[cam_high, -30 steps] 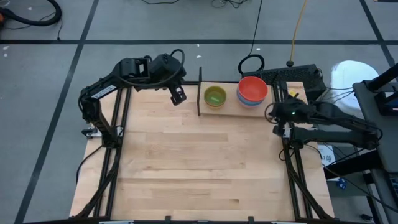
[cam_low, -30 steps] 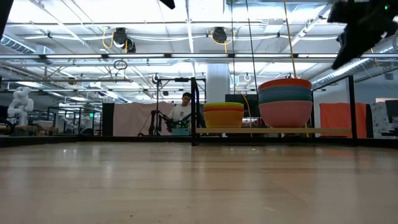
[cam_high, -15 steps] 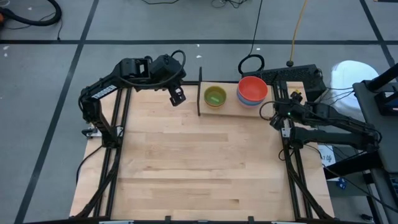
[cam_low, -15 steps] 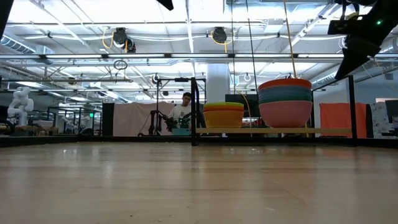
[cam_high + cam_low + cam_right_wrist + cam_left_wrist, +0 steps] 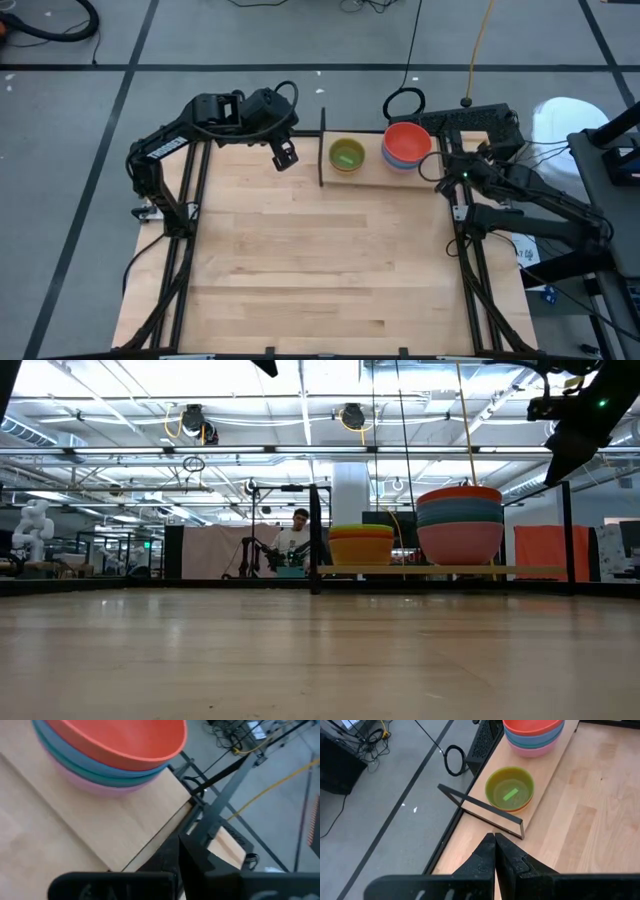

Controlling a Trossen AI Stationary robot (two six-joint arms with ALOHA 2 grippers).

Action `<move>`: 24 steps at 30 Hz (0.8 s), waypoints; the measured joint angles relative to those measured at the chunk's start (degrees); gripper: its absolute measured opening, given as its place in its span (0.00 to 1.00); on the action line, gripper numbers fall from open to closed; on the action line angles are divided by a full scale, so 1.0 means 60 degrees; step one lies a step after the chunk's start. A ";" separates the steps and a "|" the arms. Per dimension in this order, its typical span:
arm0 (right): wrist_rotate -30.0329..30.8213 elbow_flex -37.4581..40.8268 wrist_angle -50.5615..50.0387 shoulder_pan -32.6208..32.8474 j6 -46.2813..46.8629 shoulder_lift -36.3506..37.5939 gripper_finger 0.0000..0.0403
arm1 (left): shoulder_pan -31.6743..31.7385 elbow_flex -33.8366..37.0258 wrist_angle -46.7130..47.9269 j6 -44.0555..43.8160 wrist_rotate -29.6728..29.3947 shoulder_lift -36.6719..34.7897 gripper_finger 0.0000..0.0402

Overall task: Place and stack bowls onto a shelf
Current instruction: Adjust the shelf

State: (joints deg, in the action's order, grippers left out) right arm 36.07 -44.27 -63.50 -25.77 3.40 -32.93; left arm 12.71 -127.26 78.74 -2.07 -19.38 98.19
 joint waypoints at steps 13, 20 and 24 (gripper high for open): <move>-0.0695 0.0000 0.1329 -0.1092 -0.1182 -0.0102 0.00 | 0.0000 0.0000 0.0154 -0.0018 -0.0003 0.0004 0.00; -0.5787 0.0091 0.0410 -0.1068 -0.0834 -0.0190 0.00 | 0.0000 0.0004 0.0416 -0.0108 -0.0003 0.0004 0.00; -0.5762 0.0113 0.0318 -0.1070 -0.0732 -0.0553 0.00 | 0.0000 0.0004 0.0417 -0.0111 -0.0004 0.0004 0.00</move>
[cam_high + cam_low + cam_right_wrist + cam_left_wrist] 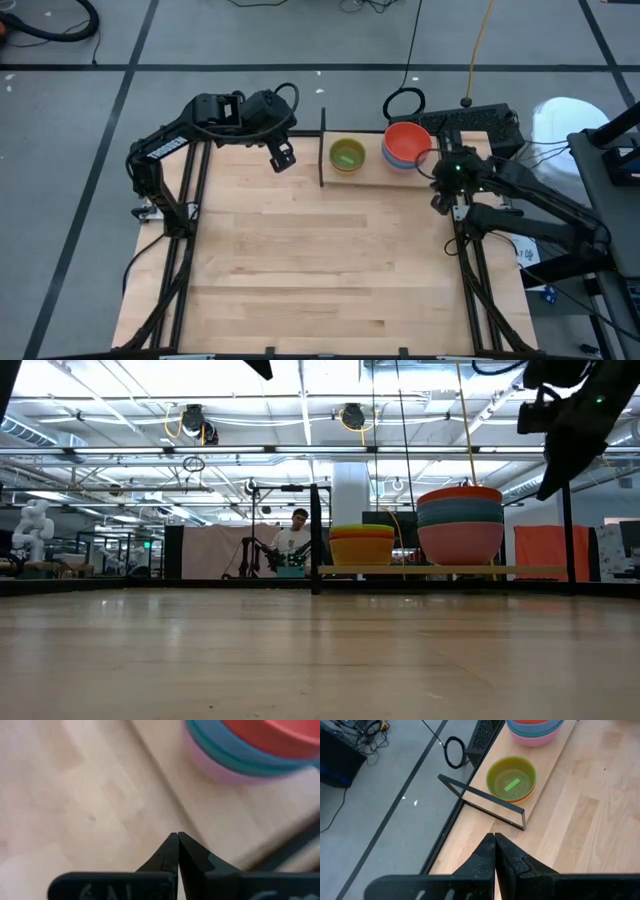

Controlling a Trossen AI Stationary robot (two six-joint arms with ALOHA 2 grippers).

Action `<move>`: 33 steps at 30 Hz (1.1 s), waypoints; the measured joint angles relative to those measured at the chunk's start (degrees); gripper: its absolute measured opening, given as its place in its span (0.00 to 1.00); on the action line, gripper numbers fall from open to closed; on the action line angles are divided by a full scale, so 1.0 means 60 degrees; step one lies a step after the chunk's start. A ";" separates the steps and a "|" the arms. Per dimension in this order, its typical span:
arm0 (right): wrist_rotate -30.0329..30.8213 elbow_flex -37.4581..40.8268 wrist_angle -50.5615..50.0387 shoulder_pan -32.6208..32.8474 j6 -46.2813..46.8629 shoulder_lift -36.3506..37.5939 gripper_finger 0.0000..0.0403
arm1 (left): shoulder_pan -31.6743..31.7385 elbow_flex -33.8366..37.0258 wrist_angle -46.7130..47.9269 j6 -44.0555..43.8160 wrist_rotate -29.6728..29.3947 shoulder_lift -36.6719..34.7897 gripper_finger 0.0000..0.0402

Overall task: Place and stack bowls onto a shelf
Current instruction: Adjust the shelf

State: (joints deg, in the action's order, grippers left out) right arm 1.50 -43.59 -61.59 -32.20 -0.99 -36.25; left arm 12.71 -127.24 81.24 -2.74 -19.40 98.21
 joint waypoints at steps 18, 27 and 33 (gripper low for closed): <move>0.3167 -0.0084 -0.0340 -0.1263 0.0867 -0.2156 0.00 | 0.0000 0.0000 0.0208 -0.0011 0.0005 0.0000 0.00; 0.3460 -0.0087 0.0014 -0.2252 -0.0344 -0.2188 0.00 | 0.0000 0.0000 0.0297 -0.0029 0.0005 0.0000 0.00; 0.2400 -0.0092 0.0497 -0.2121 -0.1245 -0.1844 0.00 | 0.0000 0.0000 0.0541 -0.0029 -0.0017 0.0004 0.00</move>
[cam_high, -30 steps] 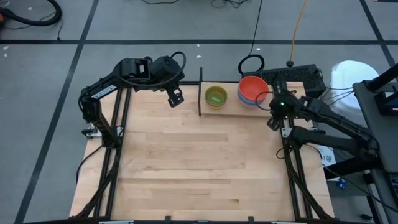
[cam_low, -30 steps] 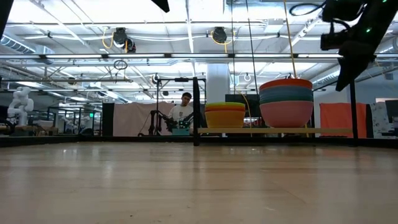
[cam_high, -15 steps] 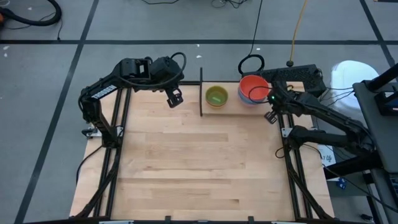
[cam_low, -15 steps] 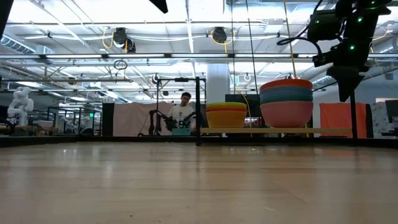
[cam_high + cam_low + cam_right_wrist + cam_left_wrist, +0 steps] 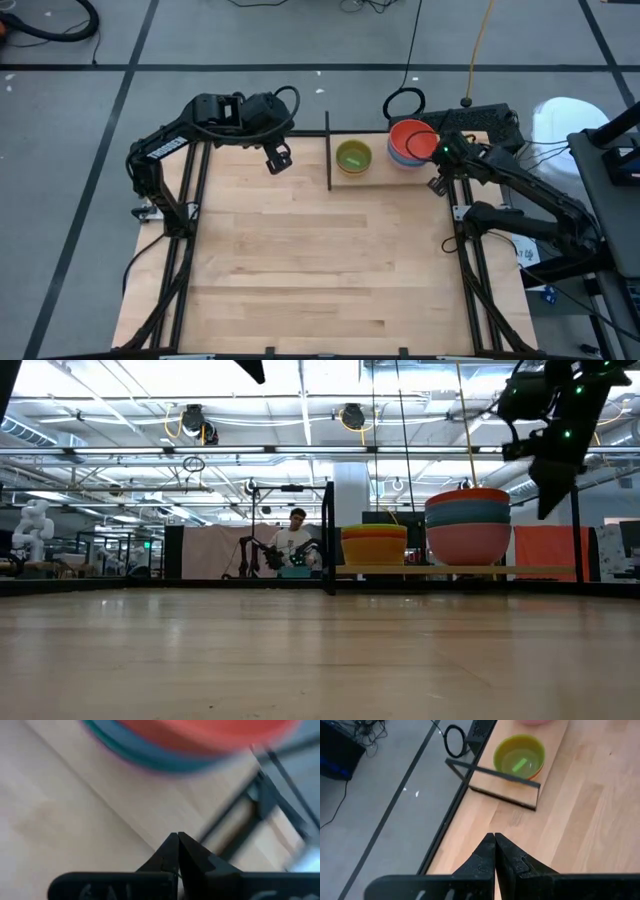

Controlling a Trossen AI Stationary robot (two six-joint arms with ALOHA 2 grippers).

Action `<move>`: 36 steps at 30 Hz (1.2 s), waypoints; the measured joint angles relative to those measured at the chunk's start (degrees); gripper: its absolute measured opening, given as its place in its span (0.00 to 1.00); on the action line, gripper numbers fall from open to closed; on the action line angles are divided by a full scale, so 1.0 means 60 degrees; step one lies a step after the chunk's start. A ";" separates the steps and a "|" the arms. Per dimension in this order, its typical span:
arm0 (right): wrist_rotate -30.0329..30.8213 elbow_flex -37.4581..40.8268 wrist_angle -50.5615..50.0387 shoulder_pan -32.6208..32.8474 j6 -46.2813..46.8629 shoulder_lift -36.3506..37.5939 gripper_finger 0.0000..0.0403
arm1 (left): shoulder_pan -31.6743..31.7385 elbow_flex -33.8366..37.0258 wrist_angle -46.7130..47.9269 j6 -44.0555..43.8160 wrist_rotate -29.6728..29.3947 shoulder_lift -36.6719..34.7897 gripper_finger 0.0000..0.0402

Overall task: Place and stack bowls onto a shelf
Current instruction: Adjust the shelf, then return to Home Position

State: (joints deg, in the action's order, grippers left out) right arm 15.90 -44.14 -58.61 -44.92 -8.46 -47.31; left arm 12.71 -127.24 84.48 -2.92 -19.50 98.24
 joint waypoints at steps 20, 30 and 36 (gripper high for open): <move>-0.1708 -0.2335 0.0493 0.0396 -0.1053 0.2876 0.00 | -0.0019 0.0047 0.0926 -0.0314 -0.0098 -0.1685 0.00; -0.2942 -0.3294 0.0441 0.0399 -0.1566 0.3715 0.00 | -0.0268 0.0056 0.0923 -0.0390 -0.0123 -0.3632 0.00; -0.2955 -0.3595 0.0044 0.0399 -0.2141 0.4320 0.00 | -0.0498 0.1049 0.0911 -0.0795 -0.0266 -0.5227 0.00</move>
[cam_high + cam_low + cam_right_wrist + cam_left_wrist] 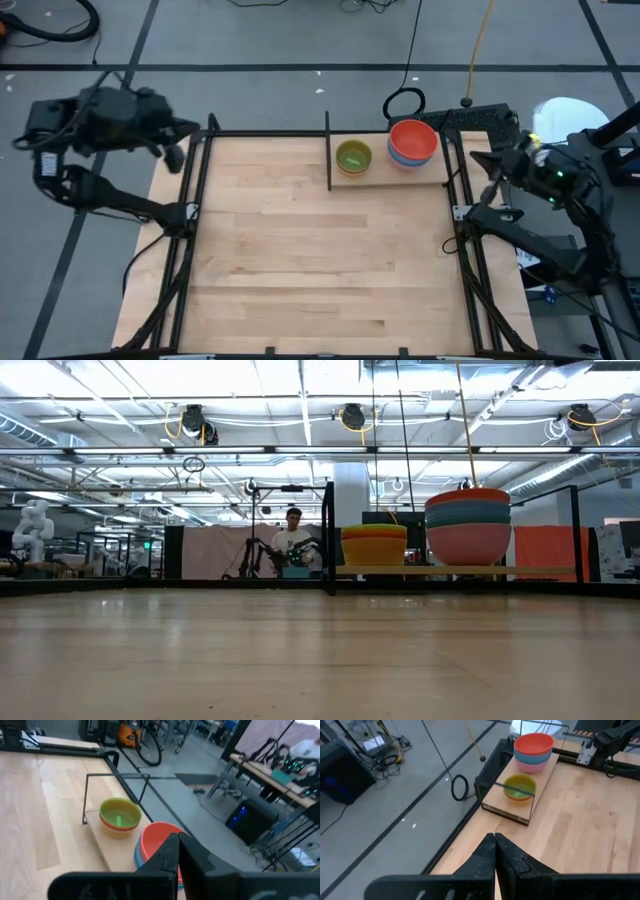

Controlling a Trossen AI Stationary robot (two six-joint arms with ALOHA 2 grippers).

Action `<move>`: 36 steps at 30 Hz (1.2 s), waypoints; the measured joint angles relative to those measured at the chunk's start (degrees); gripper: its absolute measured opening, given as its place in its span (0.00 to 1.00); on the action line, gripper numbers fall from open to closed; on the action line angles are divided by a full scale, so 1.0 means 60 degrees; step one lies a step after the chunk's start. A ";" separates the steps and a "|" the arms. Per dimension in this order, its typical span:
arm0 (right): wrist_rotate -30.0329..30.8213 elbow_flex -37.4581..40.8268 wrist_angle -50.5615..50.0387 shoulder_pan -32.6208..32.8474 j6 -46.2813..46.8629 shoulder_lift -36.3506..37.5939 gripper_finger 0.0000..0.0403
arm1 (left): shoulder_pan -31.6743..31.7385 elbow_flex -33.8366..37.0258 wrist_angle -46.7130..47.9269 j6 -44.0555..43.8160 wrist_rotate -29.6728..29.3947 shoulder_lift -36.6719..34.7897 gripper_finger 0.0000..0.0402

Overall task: Place and stack bowls onto a shelf
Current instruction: Return to Home Position

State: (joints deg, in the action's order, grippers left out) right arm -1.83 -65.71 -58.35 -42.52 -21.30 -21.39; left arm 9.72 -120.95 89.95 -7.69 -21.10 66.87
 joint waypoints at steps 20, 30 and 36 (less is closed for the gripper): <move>-0.1067 -0.0816 -0.0676 0.0000 0.0660 0.1475 0.00 | -0.0004 0.5710 0.0019 -0.1930 -0.0099 -0.6663 0.00; -0.1225 -0.0801 -0.1411 0.0000 0.1298 0.2665 0.00 | 0.0498 0.6970 0.0011 -0.1794 0.0071 -0.8965 0.00; -0.1220 -0.0805 -0.1446 0.0000 0.1597 0.3534 0.00 | 0.1105 0.7307 -0.0003 -0.1614 0.0461 -0.9994 0.00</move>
State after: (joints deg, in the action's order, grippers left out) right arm -9.15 -70.54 -67.03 -42.52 -11.72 -0.19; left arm 16.35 -77.10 89.93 -17.37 -18.34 6.91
